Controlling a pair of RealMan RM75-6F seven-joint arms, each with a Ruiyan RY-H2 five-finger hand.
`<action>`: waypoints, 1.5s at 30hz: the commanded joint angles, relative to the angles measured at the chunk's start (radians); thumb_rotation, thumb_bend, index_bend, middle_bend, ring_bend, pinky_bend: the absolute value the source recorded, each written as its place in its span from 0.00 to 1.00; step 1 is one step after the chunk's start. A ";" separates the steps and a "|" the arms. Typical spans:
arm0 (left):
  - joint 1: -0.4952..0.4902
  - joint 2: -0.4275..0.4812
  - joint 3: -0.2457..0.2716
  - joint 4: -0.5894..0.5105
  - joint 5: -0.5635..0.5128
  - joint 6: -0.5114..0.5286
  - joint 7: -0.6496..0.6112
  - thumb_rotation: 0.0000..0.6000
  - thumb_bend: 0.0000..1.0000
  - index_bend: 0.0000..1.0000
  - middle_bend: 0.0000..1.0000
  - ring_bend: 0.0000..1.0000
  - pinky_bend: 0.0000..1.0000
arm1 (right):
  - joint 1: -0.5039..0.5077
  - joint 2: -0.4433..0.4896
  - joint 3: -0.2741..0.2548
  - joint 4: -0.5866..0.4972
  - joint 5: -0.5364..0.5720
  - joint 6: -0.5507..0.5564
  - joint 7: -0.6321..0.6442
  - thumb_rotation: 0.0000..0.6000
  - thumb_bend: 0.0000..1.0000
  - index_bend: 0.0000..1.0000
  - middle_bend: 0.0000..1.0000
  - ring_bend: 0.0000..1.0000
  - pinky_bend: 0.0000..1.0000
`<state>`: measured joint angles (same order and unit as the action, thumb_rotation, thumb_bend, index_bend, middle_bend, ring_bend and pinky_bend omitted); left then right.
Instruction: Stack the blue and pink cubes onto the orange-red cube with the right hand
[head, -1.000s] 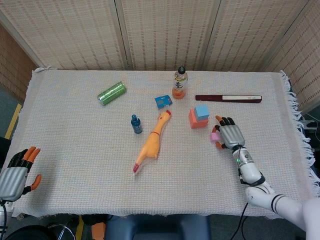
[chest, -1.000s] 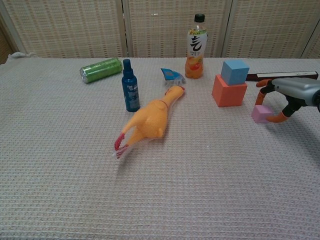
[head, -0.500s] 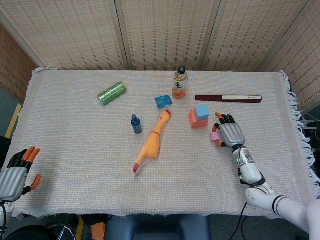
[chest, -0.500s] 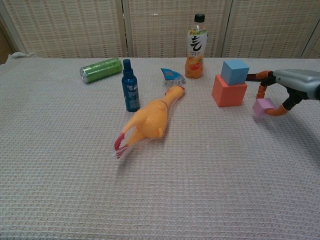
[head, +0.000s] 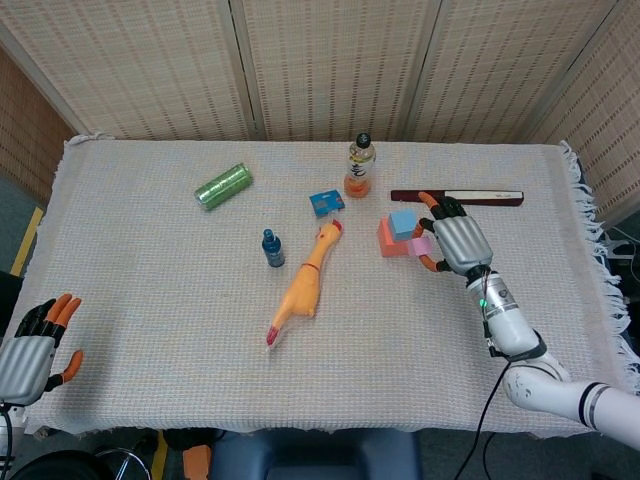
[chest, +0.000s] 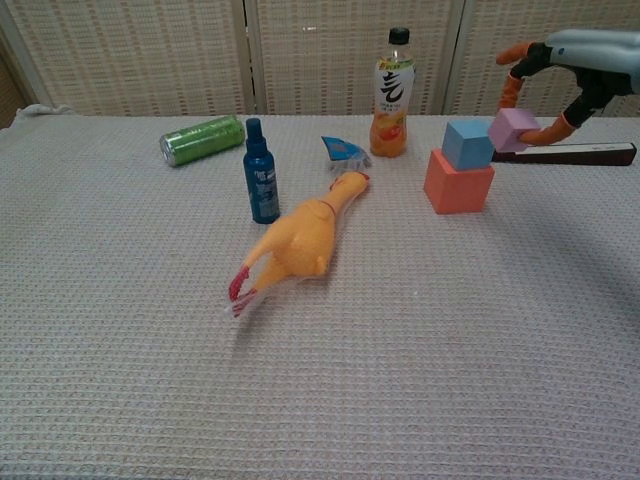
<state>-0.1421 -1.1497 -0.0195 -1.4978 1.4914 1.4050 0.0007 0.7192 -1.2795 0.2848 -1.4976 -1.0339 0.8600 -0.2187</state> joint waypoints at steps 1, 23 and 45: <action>-0.001 0.000 -0.001 0.002 -0.004 -0.003 -0.001 1.00 0.44 0.00 0.00 0.00 0.08 | 0.073 0.020 0.044 -0.010 0.094 -0.046 -0.063 1.00 0.23 0.48 0.00 0.00 0.00; -0.004 -0.001 -0.007 0.010 -0.025 -0.020 -0.005 1.00 0.44 0.00 0.00 0.00 0.09 | 0.214 -0.068 -0.015 0.209 0.273 -0.115 -0.159 1.00 0.23 0.49 0.00 0.00 0.00; -0.004 0.000 -0.008 0.011 -0.026 -0.020 -0.007 1.00 0.44 0.00 0.00 0.00 0.09 | 0.222 -0.127 -0.037 0.281 0.236 -0.112 -0.105 1.00 0.23 0.47 0.00 0.00 0.00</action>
<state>-0.1459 -1.1498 -0.0274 -1.4871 1.4658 1.3853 -0.0065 0.9416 -1.4063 0.2473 -1.2168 -0.7971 0.7476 -0.3246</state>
